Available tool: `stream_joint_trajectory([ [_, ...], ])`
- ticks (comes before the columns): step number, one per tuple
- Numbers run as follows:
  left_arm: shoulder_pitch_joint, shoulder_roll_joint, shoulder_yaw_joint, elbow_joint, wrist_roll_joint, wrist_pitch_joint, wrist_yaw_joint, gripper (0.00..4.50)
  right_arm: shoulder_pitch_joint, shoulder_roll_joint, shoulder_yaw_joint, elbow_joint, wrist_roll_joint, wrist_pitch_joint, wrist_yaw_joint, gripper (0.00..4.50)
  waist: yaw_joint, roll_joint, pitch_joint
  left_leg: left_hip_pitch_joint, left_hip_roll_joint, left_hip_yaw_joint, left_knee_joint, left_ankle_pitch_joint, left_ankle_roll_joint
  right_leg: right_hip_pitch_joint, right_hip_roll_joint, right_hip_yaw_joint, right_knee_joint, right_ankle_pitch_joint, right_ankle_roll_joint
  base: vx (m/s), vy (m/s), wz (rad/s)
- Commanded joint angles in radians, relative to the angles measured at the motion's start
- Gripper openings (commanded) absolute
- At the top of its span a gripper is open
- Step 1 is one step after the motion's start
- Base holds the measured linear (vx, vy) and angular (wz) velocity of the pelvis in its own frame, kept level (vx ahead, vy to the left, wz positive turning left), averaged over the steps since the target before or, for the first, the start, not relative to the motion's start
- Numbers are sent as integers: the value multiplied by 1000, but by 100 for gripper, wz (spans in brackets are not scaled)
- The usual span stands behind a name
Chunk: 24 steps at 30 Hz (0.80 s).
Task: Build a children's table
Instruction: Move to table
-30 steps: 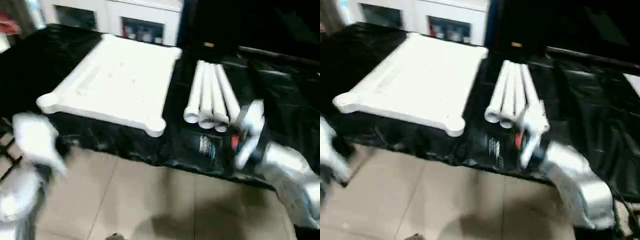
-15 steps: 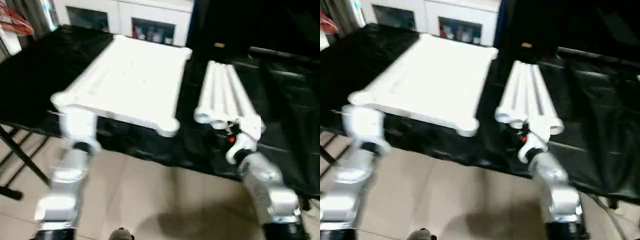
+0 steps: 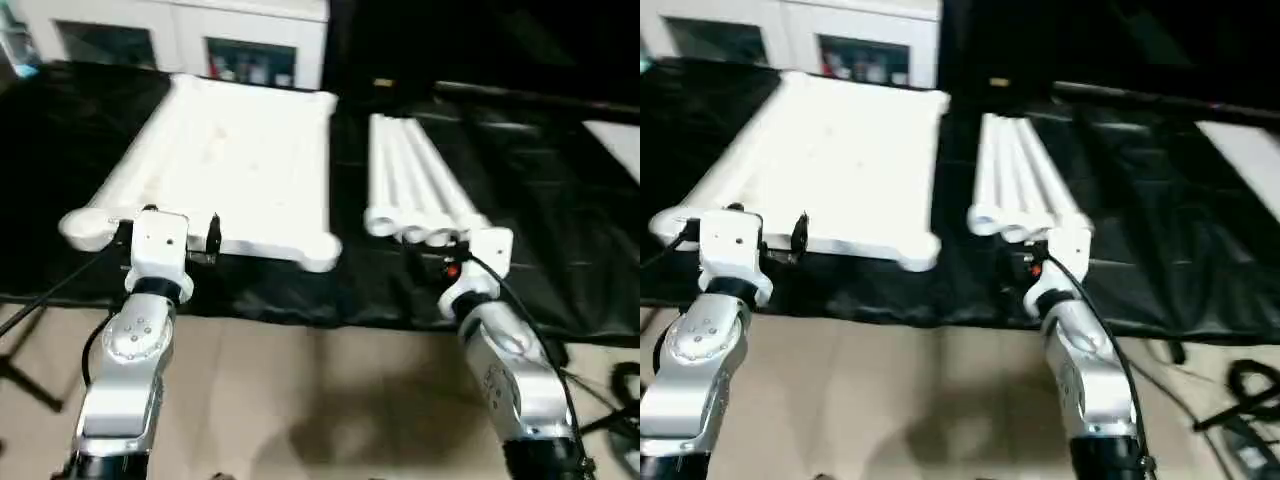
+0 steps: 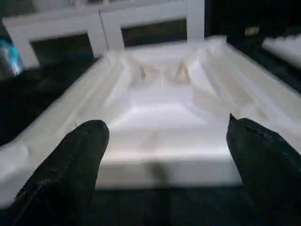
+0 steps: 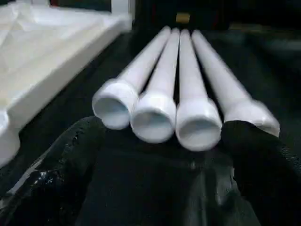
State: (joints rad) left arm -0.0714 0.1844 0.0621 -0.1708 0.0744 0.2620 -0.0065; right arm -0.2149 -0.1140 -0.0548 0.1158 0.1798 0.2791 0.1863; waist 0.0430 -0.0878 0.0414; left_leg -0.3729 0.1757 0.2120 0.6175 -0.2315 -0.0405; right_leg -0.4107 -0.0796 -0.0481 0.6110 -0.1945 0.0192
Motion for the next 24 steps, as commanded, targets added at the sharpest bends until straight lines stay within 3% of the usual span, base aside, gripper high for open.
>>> stream_joint_trajectory([
  [1, 11, 4, -2, -17, 24, 2, 20, 450, -4, 3, 4, -12, 35, 17, 41, 443, 19, 3, -55, -2, 50, -41, -80, -143, 32, 41, -78, 55, -76, -231, -87, 20, -92, -3],
  [2, 27, 7, -10, -27, 27, -10, 15, 450, -2, 4, 8, -18, 39, 14, 55, 443, 22, -4, -55, -10, 51, -46, -80, -76, 48, 48, -70, 51, -60, -121, -108, 14, -69, -7],
  [3, 40, 6, -15, -38, 18, -26, 3, 450, 0, 7, 15, -27, 42, 7, 67, 443, 23, 1, -54, -9, 53, -47, -81, -61, 56, 45, -68, 50, -59, -91, -119, 14, -69, -7],
  [4, 45, 4, -20, -48, 13, -29, -4, 450, 2, 12, 25, -33, 48, -4, 86, 443, 27, -5, -54, -2, 55, -45, -78, -45, 62, 43, -63, 48, -56, -64, -141, 20, -50, -3],
  [5, 44, 5, -22, -52, 14, -28, -6, 450, 2, 16, 31, -37, 54, -10, 101, 443, 33, 0, -49, 14, 61, -44, -87, -133, 44, 46, -62, 46, -59, -139, -157, 0, 0, 0],
  [6, 33, 1, -24, -58, 13, -23, -9, 450, -1, 18, 37, -37, 63, -15, 115, 443, 33, -1, -43, 27, 64, -43, -96, -221, 19, 43, -56, 43, -68, -216, -160, 0, 0, 0],
  [7, 30, -1, -23, -60, 10, -22, -11, 450, -3, 19, 38, -36, 64, -13, 115, 443, 34, 2, -40, 32, 66, -44, -103, -263, 7, 46, -54, 40, -72, -258, -158, 0, 0, 0],
  [8, 22, -3, -21, -64, 6, -19, -15, 450, -5, 13, 56, -41, 58, -15, 131, 443, 34, 1, -32, 53, 65, -42, -110, -368, -9, 42, -48, 32, -89, -358, -155, 0, 0, 0],
  [9, 20, -2, -21, -65, 5, -17, -17, 450, -5, 12, 63, -44, 55, -16, 136, 443, 34, 2, -27, 63, 64, -42, -114, -419, -13, 41, -45, 28, -94, -408, -155, 0, 0, 0],
  [11, 15, 2, -19, -71, 3, -12, -23, 450, -5, 7, 88, -57, 42, -22, 158, 443, 33, 8, -13, 102, 57, -42, -118, -556, -15, 47, -45, 11, -128, -591, -146, 0, 0, 0],
  [12, 12, 6, -13, -67, -2, -14, -27, 450, -4, 13, 101, -62, 38, -24, 168, 443, 48, 4, -11, 13, 33, -69, -127, -500, 39, 127, -83, -18, -140, -654, -97, 0, 0, 0],
  [13, 14, 9, -6, -64, -8, -18, -30, 450, -1, 19, 111, -65, 35, -28, 170, 443, 59, 35, -14, 20, 32, -70, -130, -470, 46, 140, -101, -23, -159, -713, -64, 60, 15, 21],
  [14, 20, 11, 1, -61, -11, -19, -32, 450, 9, 28, 123, -78, 35, -28, 172, 443, 51, 11, -25, -12, 23, -82, -110, -321, 102, 185, -119, -37, -168, -707, -37, 90, 22, 47],
  [15, 22, 12, 2, -62, -10, -19, -33, 450, 12, 30, 126, -82, 36, -27, 173, 443, 65, 18, -22, -10, 21, -80, -104, -273, 111, 193, -129, -48, -182, -711, -39, 90, 22, 47],
  [16, 29, 15, 5, -65, -10, -18, -35, 450, 20, 34, 132, -94, 39, -25, 173, 443, 63, 20, -26, -8, 20, -85, -99, -200, 138, 206, -124, -73, -188, -652, -52, 112, 21, 54],
  [17, 37, 20, 6, -79, -16, -16, -46, 450, 24, 46, 125, -100, 59, -16, 174, 443, 32, 30, -34, 115, 75, -98, -133, -218, 106, 127, -43, -77, -125, -436, -143, 192, -12, 45],
  [18, 45, 23, 10, -90, -22, -14, -52, 450, 26, 56, 117, -95, 74, -9, 171, 443, 26, 38, -35, 150, 101, -121, -144, -232, 115, 109, -24, -83, -86, -354, -165, 192, -12, 45],
  [19, 46, 23, 12, -92, -22, -10, -51, 450, 24, 60, 111, -88, 80, -4, 167, 443, 17, 41, -32, 189, 120, -141, -148, -245, 136, 70, -15, -80, -48, -277, -175, 231, -29, 23],
  [20, 40, 18, 24, -93, -31, 5, -45, 450, 25, 66, 96, -77, 93, 0, 161, 443, 13, 34, -30, 225, 144, -179, -147, -198, 219, 26, -24, -60, 10, -181, -145, 199, -33, 16],
  [21, 35, 19, 24, -93, -33, 7, -48, 450, 29, 67, 90, -85, 103, 8, 162, 443, 13, 25, -29, 231, 133, -179, -129, -97, 319, -3, -44, -31, 26, -117, -113, 199, -33, 16],
  [22, 33, 19, 23, -96, -34, 7, -51, 450, 35, 67, 88, -93, 109, 13, 164, 443, 17, 18, -25, 214, 102, -148, -119, -80, 336, 6, -52, -19, 2, -88, -123, 182, -49, 10],
  [23, 30, 16, 21, -96, -38, 7, -53, 450, 40, 65, 83, -100, 115, 17, 167, 443, 43, -16, -27, 109, -7, -56, -73, -79, 298, 119, -84, 43, -67, -82, -176, 140, -27, 23],
  [24, 20, 13, 13, -85, -41, 4, -60, 450, 48, 60, 79, -108, 117, 24, 168, 443, 100, 1, -20, 55, -41, -56, 14, -111, 222, 192, -180, 154, -141, -204, -315, 140, -27, 23],
])
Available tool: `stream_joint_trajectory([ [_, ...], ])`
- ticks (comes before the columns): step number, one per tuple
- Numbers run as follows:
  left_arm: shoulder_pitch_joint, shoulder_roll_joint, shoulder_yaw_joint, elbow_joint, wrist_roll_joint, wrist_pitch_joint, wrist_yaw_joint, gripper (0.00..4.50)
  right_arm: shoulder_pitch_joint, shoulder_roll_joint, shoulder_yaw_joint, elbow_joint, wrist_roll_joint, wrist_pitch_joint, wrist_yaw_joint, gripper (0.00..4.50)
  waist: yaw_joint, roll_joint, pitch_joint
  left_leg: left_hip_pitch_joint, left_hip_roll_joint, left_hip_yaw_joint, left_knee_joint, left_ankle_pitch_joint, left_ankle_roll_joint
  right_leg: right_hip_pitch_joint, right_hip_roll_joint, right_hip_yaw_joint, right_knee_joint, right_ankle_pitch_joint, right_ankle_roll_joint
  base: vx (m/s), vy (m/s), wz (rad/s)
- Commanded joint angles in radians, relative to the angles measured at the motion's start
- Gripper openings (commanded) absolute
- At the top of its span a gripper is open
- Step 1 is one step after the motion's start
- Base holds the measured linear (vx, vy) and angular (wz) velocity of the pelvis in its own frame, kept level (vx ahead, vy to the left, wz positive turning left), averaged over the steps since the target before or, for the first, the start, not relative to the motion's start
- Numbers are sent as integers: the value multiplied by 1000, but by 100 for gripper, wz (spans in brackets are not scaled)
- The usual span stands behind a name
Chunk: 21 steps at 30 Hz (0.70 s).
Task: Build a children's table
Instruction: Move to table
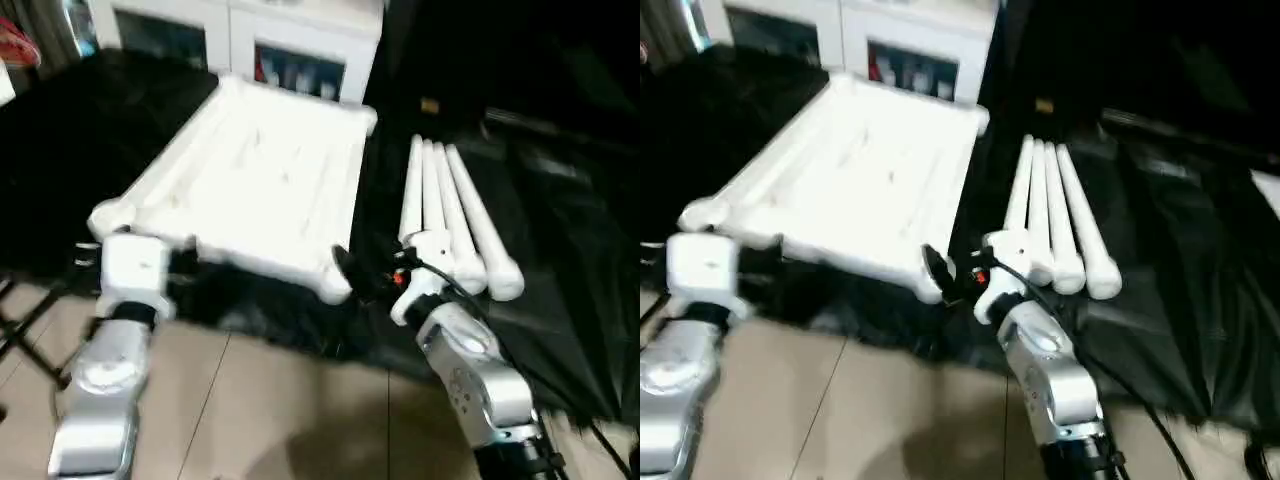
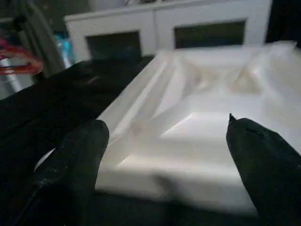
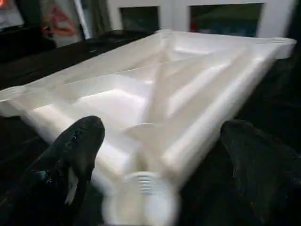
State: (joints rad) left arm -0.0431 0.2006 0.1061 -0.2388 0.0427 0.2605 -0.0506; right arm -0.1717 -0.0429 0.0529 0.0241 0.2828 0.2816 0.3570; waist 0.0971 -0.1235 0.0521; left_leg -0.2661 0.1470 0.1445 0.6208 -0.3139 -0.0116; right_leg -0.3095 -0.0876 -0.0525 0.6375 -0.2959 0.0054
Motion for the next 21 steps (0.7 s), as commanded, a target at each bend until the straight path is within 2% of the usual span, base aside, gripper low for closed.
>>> stream_joint_trajectory([
  [1, -11, -2, -33, -13, -8, 3, -19, 450, 7, -13, -30, -17, 13, 22, -4, 443, 53, 11, -44, -89, 5, -3, 59, -19, 140, 131, -192, 184, -173, -109, -376, 144, 5, 29],
  [2, -20, -1, -44, -3, -9, -2, -29, 450, 19, -20, -33, -25, 6, 25, -9, 443, 73, 23, -57, -142, 25, -26, 92, 22, 55, 180, -180, 187, -152, 19, -463, 186, 32, 18],
  [3, -21, -3, -47, -2, -12, -2, -32, 450, 24, -22, -35, -29, 4, 26, -10, 443, 80, 31, -55, -156, 37, -34, 80, 49, 32, 184, -168, 172, -142, 115, -471, 186, 32, 18],
  [4, -27, -3, -46, 5, -15, -3, -33, 450, 29, -23, -35, -36, -1, 28, -16, 443, 74, 60, -58, -158, 56, -41, 8, 158, 17, 172, -88, 102, -105, 263, -403, 86, 37, 17],
  [5, -39, -1, -46, 20, -19, -8, -36, 450, 35, -23, -37, -47, -2, 30, -20, 443, 35, 115, -70, -31, 57, -41, -82, 297, 59, 78, 32, -22, -53, 198, -224, 98, 16, 6],
  [6, -71, -6, -55, 37, -17, -4, -39, 450, 38, -32, -57, -78, 11, 46, -25, 443, -29, 132, -106, 163, 151, -202, -48, 569, 312, -134, 57, -48, 97, -102, -19, 98, 16, 6],
  [7, -94, -10, -57, 48, -23, -5, -46, 450, 34, -38, -68, -93, 19, 56, -29, 443, -6, 125, -99, 144, 175, -205, -30, 619, 367, -140, 26, -31, 116, -131, 29, 179, -23, -3],
  [8, -112, -15, -62, 48, -25, 0, -48, 450, 30, -47, -79, -107, 30, 68, -30, 443, 5, 121, -81, 74, 159, -162, -56, 569, 396, -152, 14, -21, 151, -59, 85, 117, -24, -5],
  [9, -138, -12, -70, 57, -23, 3, -59, 450, 22, -58, -87, -117, 34, 75, -32, 443, 8, 108, -76, 50, 144, -129, -74, 502, 390, -153, 18, -24, 155, -13, 88, 117, -24, -5],
  [10, -156, -11, -77, 63, -19, 7, -65, 450, 15, -68, -94, -121, 37, 80, -31, 443, -2, 84, -66, 25, 100, -59, -93, 277, 360, -158, 7, -4, 76, 165, 7, 89, -24, -4],
  [11, -167, -9, -81, 78, -31, 8, -84, 450, 22, -70, -97, -120, 27, 72, -41, 443, 0, 84, -52, -4, 62, -23, -102, 168, 324, -126, 2, 7, 17, 208, -35, 98, -73, 1],
  [12, -172, -8, -85, 85, -38, 9, -93, 450, 26, -72, -101, -120, 22, 68, -44, 443, 10, 21, -56, -37, -23, 14, -50, -63, 214, -38, -32, 94, -77, 13, -30, 98, -73, 1],
  [13, -175, -1, -89, 105, -46, 3, -112, 450, 42, -67, -102, -129, 20, 71, -51, 443, 34, 35, -35, -22, -46, 11, 17, -118, 164, -37, -101, 150, -157, -325, -56, 104, -73, 13],
  [14, -172, 13, -97, 120, -43, -6, -128, 450, 67, -60, -99, -153, 19, 80, -56, 443, 48, 42, -53, -76, -29, -58, 69, 36, 60, 41, -159, 202, -147, -447, -182, 102, -31, 12],
  [15, -172, 16, -97, 121, -41, -5, -130, 450, 72, -57, -98, -160, 18, 82, -60, 443, 48, 42, -53, -76, -29, -58, 69, 36, 60, 41, -159, 202, -147, -447, -182, 102, -31, 12],
  [16, -170, 21, -97, 123, -38, -2, -133, 450, 81, -51, -94, -173, 17, 86, -67, 443, 48, 43, -57, -85, -38, -56, 65, 95, -46, 43, -104, 249, -117, -197, -230, 99, -4, -15],
  [17, -169, 17, -81, 115, -58, 13, -139, 450, 100, -33, -89, -213, 36, 108, -80, 443, 57, 63, -55, -98, -25, -63, 84, 140, -113, 11, -69, 298, -110, 222, -274, 60, 40, -30],
  [18, -169, 17, -76, 116, -59, 15, -137, 450, 106, -31, -79, -228, 38, 112, -82, 443, 56, 74, -56, -114, -20, -74, 79, 134, -119, 8, -58, 311, -107, 305, -274, 60, 40, -30],
  [19, -169, 17, -73, 116, -60, 15, -136, 450, 110, -32, -71, -240, 38, 114, -82, 443, 60, 86, -59, -127, -13, -83, 76, 137, -122, -1, -46, 318, -106, 360, -269, 18, 126, -46],
  [20, -169, 20, -74, 120, -50, 11, -131, 450, 114, -28, -61, -250, 32, 114, -91, 443, 66, 105, -73, -143, -10, -88, 65, 126, -90, -10, -16, 333, -98, 410, -227, -5, 180, -59],
  [21, -171, 24, -73, 126, -49, 0, -133, 450, 111, -14, -60, -246, 34, 112, -105, 443, 67, 111, -71, -141, -12, -81, 62, 83, -69, -21, -2, 339, -108, 342, -200, -5, 180, -59],
])
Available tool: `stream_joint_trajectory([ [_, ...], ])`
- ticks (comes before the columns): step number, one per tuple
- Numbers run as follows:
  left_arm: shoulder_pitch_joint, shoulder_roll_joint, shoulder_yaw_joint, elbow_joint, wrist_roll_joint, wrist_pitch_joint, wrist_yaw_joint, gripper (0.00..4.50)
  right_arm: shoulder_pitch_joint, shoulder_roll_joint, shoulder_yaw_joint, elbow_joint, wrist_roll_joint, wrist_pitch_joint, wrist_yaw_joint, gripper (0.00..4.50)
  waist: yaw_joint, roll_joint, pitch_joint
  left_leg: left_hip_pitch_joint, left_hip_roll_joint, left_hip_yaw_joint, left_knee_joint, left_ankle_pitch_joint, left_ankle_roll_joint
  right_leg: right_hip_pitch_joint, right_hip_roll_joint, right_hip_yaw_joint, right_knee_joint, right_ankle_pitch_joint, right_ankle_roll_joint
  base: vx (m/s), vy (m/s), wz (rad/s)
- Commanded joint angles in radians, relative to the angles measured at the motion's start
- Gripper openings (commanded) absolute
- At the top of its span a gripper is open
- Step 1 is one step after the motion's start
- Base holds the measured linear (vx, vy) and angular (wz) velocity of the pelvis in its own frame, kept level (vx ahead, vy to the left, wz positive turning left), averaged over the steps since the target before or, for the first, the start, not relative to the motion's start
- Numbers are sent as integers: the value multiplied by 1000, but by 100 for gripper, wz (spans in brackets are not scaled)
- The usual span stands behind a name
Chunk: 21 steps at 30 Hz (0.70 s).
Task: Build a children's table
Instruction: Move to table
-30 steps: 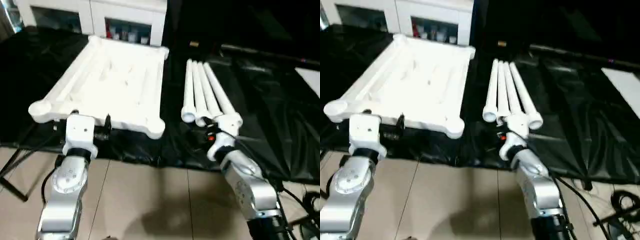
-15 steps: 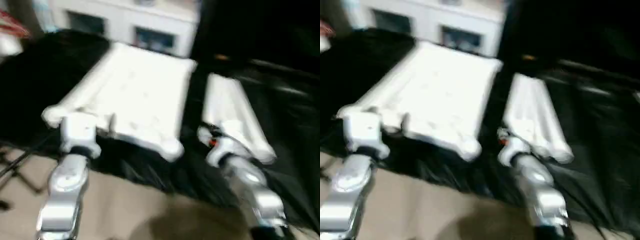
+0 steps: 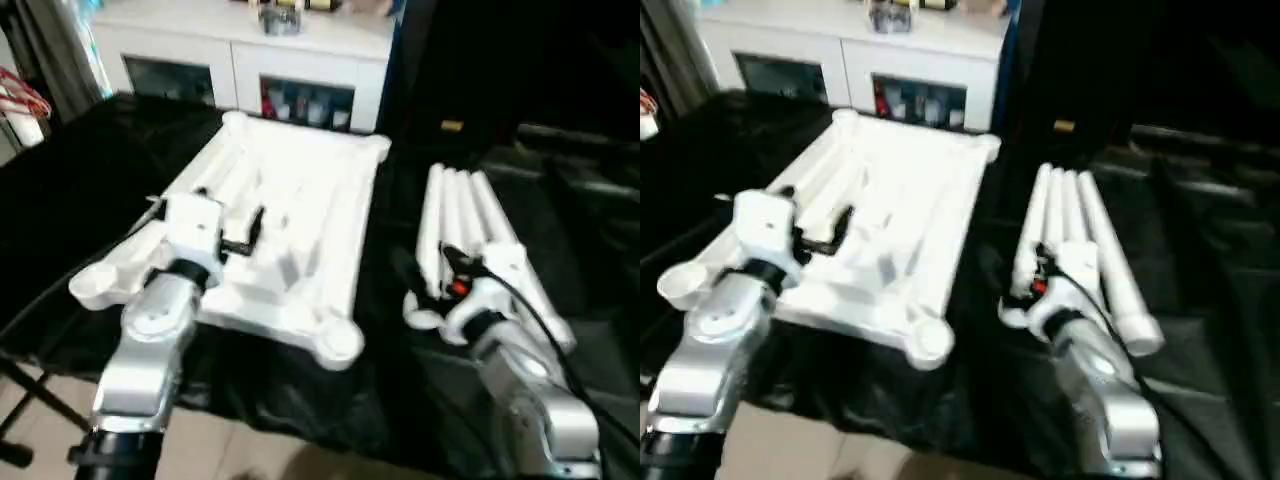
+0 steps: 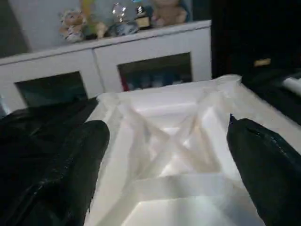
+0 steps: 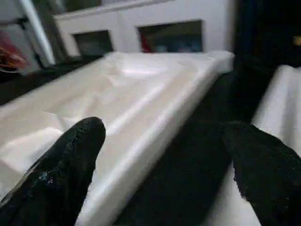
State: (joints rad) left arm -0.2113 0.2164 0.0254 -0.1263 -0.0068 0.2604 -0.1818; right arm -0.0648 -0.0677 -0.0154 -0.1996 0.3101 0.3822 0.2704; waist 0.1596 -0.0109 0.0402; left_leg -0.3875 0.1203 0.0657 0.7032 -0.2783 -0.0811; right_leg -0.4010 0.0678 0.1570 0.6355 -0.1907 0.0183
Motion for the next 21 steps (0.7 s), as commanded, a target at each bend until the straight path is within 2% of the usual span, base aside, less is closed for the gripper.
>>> stream_joint_trajectory([
  [1, -4, 12, 7, 20, 8, -15, 1, 450, 0, 18, 6, -12, 9, 9, -24, 443, 1, 8, -51, 1, 14, 0, -39, -41, 35, 52, -142, 135, -124, -12, -162, -17, 217, -52],
  [2, -5, 10, 4, 33, 25, -31, 16, 450, -7, 27, 2, 13, 1, 5, -38, 443, -16, 49, -54, 27, 47, -31, -142, -93, 107, 25, -113, 20, -87, -144, -179, -10, 259, -16],
  [3, -7, 8, 3, 39, 32, -27, 26, 450, -8, 24, 5, 19, -12, 4, -43, 443, -68, 61, -51, 63, 73, -49, -185, -203, 160, -39, -61, -109, 17, -173, -150, -10, 259, -16],
  [4, -7, 8, 3, 41, 33, -26, 28, 450, -9, 23, 6, 20, -16, 4, -44, 443, -69, 63, -53, 41, 87, -58, -203, -245, 126, -23, -69, -147, 53, -137, -119, -34, 257, 13],
  [5, -29, -5, -13, 63, 38, -15, 45, 450, -13, 10, 10, 13, -18, 4, -21, 443, -73, 80, -45, 28, 113, -83, -221, -338, -135, -19, -107, -182, 52, -31, -45, -56, 201, 8],
  [6, -40, -9, -23, 70, 43, -14, 49, 450, -18, 3, 8, 13, -20, 7, -17, 443, -82, 82, -50, 45, 124, -106, -217, -326, -208, -22, -115, -188, 51, -26, -33, -56, 201, 8],
  [7, -43, -12, -24, 71, 40, -13, 47, 450, -21, 2, 5, 13, -20, 11, -17, 443, -88, 85, -56, 58, 140, -125, -217, -283, -245, -24, -122, -192, 53, -42, -22, -47, 117, 3],
  [8, -51, -24, -25, 71, 28, -6, 39, 450, -36, -8, -3, 19, -19, 24, -19, 443, -103, 67, -59, 57, 164, -136, -210, -80, -150, -9, -143, -189, 55, -85, 15, -63, 57, -3],
  [9, -56, -26, -32, 75, 27, -1, 29, 450, -55, -20, -8, 31, -20, 33, -18, 443, -103, 64, -63, 57, 156, -129, -207, -38, -120, 0, -151, -186, 45, -84, 10, -63, 57, -3],
  [10, -58, -25, -34, 78, 28, 0, 26, 450, -61, -24, -8, 36, -21, 36, -18, 443, -101, 61, -63, 53, 139, -112, -203, -20, -103, 6, -155, -184, 29, -65, 1, -78, 15, -3],
  [11, -60, -22, -41, 88, 30, 5, 17, 450, -79, -39, -8, 50, -24, 40, -8, 443, -105, 57, -63, 48, 122, -100, -197, -21, -96, 14, -165, -178, 12, -30, -17, -85, -40, -2],
  [12, -64, -13, -51, 103, 21, 11, -12, 450, -106, -78, 5, 70, -25, 58, 35, 443, -102, 23, -58, -7, 58, -33, -160, -74, -61, 71, -262, -136, -65, 118, -83, -85, -40, -2],
  [13, -66, -10, -54, 106, 20, 12, -21, 450, -113, -92, 11, 75, -23, 67, 52, 443, -94, 8, -56, -23, 47, -15, -145, -58, -22, 90, -288, -127, -76, 136, -81, -85, -83, -6],
  [14, -68, 7, -66, 118, 16, 8, -58, 450, -121, -131, 31, 84, -26, 73, 105, 443, -83, -10, -55, -17, 44, -1, -132, -43, 19, 91, -300, -124, -92, 95, -64, -83, -93, -3],
  [15, -71, 18, -76, 126, 15, 6, -81, 450, -127, -160, 44, 91, -28, 77, 142, 443, -68, -12, -40, -8, 59, 10, -133, -25, 89, 80, -298, -128, -117, -186, -75, -83, -93, -3],
  [16, -76, 44, -92, 145, 21, -13, -121, 450, -135, -211, 70, 106, -42, 77, 202, 443, -72, -3, -35, -12, 79, 11, -161, -60, 95, 78, -267, -147, -115, -338, -113, -76, -72, -9],
  [17, -84, 69, -105, 166, 23, -32, -163, 450, -144, -261, 91, 121, -50, 77, 265, 443, -84, 0, -34, -3, 104, 9, -182, -185, 81, 64, -242, -164, -109, -416, -136, -57, -37, -17],
  [18, -91, 80, -108, 181, 18, -41, -188, 450, -150, -286, 98, 128, -47, 78, 302, 443, -84, 0, -34, -3, 104, 9, -182, -185, 81, 64, -242, -164, -109, -416, -136, -57, -37, -17],
  [19, -101, 95, -105, 204, -4, -56, -238, 450, -160, -324, 108, 138, -39, 78, 362, 443, -91, 6, -34, 1, 113, 1, -191, -298, 57, 62, -239, -169, -104, -434, -136, 0, 0, 0],
  [20, -107, 101, -102, 215, -28, -61, -279, 450, -165, -345, 112, 141, -35, 73, 396, 443, -90, 3, -35, 7, 117, 1, -193, -337, 43, 60, -249, -168, -105, -398, -150, 0, 0, 0],
  [21, -114, 122, -110, 226, -61, -60, -362, 450, -172, -381, 121, 139, -27, 65, 455, 443, -85, 10, -36, 7, 119, 5, -193, -320, 38, 61, -257, -167, -102, -333, -173, 0, 0, 0],
])
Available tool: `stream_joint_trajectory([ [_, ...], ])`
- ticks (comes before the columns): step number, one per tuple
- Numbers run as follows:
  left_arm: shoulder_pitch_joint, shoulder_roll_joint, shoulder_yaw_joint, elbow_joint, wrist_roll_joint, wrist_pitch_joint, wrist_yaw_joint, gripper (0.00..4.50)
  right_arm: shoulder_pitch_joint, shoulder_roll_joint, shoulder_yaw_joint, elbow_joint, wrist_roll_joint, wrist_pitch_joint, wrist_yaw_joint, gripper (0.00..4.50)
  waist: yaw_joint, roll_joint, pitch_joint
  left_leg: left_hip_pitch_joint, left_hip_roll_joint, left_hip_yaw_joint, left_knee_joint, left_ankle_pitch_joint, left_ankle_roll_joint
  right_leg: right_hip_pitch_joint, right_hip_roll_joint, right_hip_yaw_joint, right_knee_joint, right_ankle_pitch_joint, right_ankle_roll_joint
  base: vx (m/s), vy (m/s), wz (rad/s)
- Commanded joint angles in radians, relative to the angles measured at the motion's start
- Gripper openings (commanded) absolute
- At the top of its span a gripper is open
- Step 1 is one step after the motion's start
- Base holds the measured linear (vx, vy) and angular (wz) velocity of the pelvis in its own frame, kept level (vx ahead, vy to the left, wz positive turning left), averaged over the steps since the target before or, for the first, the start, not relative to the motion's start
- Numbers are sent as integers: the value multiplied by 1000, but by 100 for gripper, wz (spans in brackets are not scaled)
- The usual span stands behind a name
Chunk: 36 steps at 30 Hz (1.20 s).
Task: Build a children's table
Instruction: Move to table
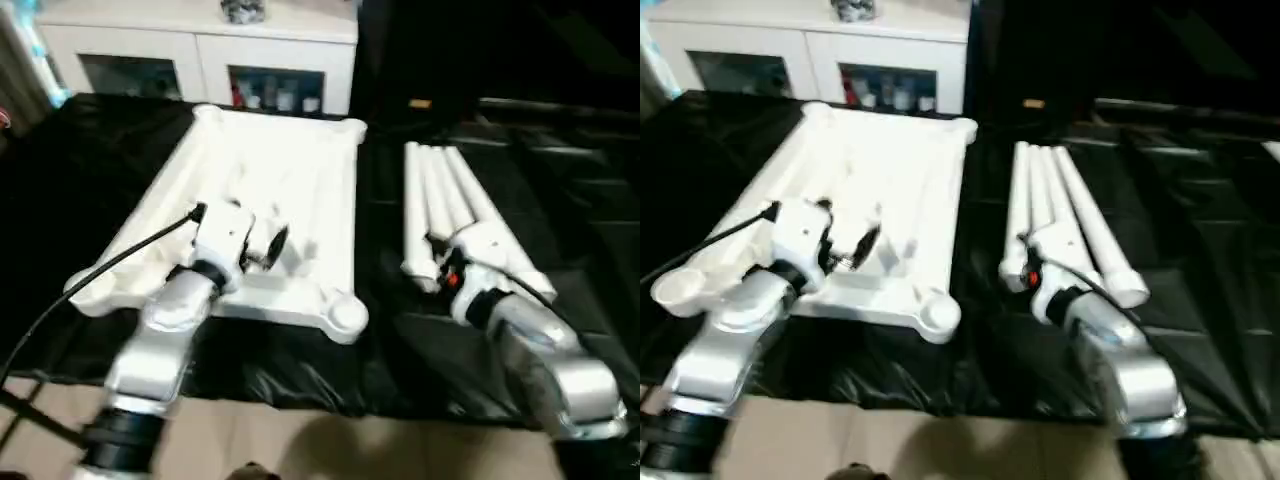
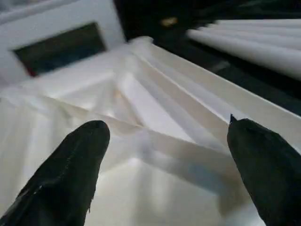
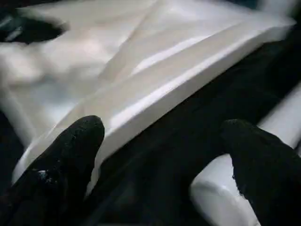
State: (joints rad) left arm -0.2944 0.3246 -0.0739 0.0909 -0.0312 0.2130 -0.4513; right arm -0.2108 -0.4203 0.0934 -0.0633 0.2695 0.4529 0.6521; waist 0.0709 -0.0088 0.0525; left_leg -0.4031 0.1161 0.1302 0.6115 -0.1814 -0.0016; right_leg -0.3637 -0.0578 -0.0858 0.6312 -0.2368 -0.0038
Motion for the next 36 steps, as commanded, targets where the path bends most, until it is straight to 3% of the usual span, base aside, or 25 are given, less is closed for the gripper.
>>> stream_joint_trajectory([
  [1, -34, 38, -28, 5, -60, -6, -167, 450, -30, -58, 22, -1, 18, -16, 118, 443, 6, 2, -48, 21, 124, -53, -101, -391, -33, 25, -134, 77, -97, -242, -164, 0, 0, 0],
  [3, -37, 84, -67, -8, -84, 5, -285, 450, -39, -97, 35, -2, 28, -17, 170, 443, 13, -1, -50, 21, 123, -46, -99, -348, -19, 27, -138, 78, -94, -202, -177, 0, 0, 0],
  [6, -48, 133, -126, -5, -99, -21, -416, 450, -57, -126, 47, 4, 38, -12, 224, 443, 24, 1, -54, 25, 128, -27, -94, -226, 23, 27, -130, 75, -77, -62, -213, 0, 0, 0],
  [10, -90, 168, -199, 53, -78, -74, -564, 450, -57, -157, 75, -17, 48, -12, 313, 443, 32, 7, -60, 32, 130, -16, -87, -177, 50, 28, -128, 72, -68, 33, -246, 0, 0, 0],
  [12, -125, 188, -237, 124, -37, -127, -622, 450, -56, -166, 88, -17, 41, -20, 331, 443, 35, 13, -57, 33, 131, -15, -89, -203, 41, 28, -128, 72, -71, 4, -248, 0, 0, 0],
  [13, -129, 190, -239, 133, -34, -129, -626, 450, -55, -167, 89, -17, 40, -21, 333, 443, 36, 11, -57, 36, 130, -13, -89, -221, 35, 26, -127, 73, -76, -22, -243, 0, 0, 0],
  [14, -148, 199, -251, 171, -21, -140, -642, 423, -52, -172, 95, -21, 39, -26, 340, 450, 36, 11, -57, 38, 133, -11, -91, -240, 18, 27, -130, 73, -76, -51, -241, 0, 0, 0],
  [16, -164, 211, -263, 206, -2, -154, -654, 416, -47, -176, 97, -28, 37, -28, 346, 450, 39, 15, -56, 42, 136, -7, -93, -269, -7, 24, -130, 74, -79, -92, -235, 0, 0, 0],
  [19, -184, 225, -268, 257, 0, -167, -692, 410, -40, -184, 95, -39, 36, -24, 352, 450, 41, 18, -57, 44, 138, -7, -97, -285, -33, 24, -129, 75, -76, -89, -233, 0, 0, 0],
  [20, -192, 228, -271, 271, 3, -167, -699, 381, -37, -188, 93, -46, 40, -22, 353, 450, 43, 18, -58, 44, 138, -5, -96, -280, -36, 24, -130, 76, -73, -64, -243, 0, 0, 0],
  [31, -303, 202, -281, 442, -10, -205, -813, 291, -18, -212, 94, -65, 47, -14, 383, 450, 49, 17, -61, 45, 139, -3, -92, -252, -20, 28, -136, 76, -71, -36, -264, 0, 0, 0],
  [35, -345, 189, -297, 523, 20, -251, -838, 275, -8, -223, 93, -81, 54, -3, 396, 450, 50, 21, -62, 43, 139, -3, -89, -245, -13, 30, -137, 77, -71, -26, -266, 0, 0, 0],
  [36, -357, 184, -301, 550, 28, -263, -847, 250, -4, -224, 93, -86, 54, 0, 398, 450, 50, 20, -62, 44, 139, -2, -89, -244, -8, 30, -136, 76, -71, -28, -266, 0, 0, 0],
])
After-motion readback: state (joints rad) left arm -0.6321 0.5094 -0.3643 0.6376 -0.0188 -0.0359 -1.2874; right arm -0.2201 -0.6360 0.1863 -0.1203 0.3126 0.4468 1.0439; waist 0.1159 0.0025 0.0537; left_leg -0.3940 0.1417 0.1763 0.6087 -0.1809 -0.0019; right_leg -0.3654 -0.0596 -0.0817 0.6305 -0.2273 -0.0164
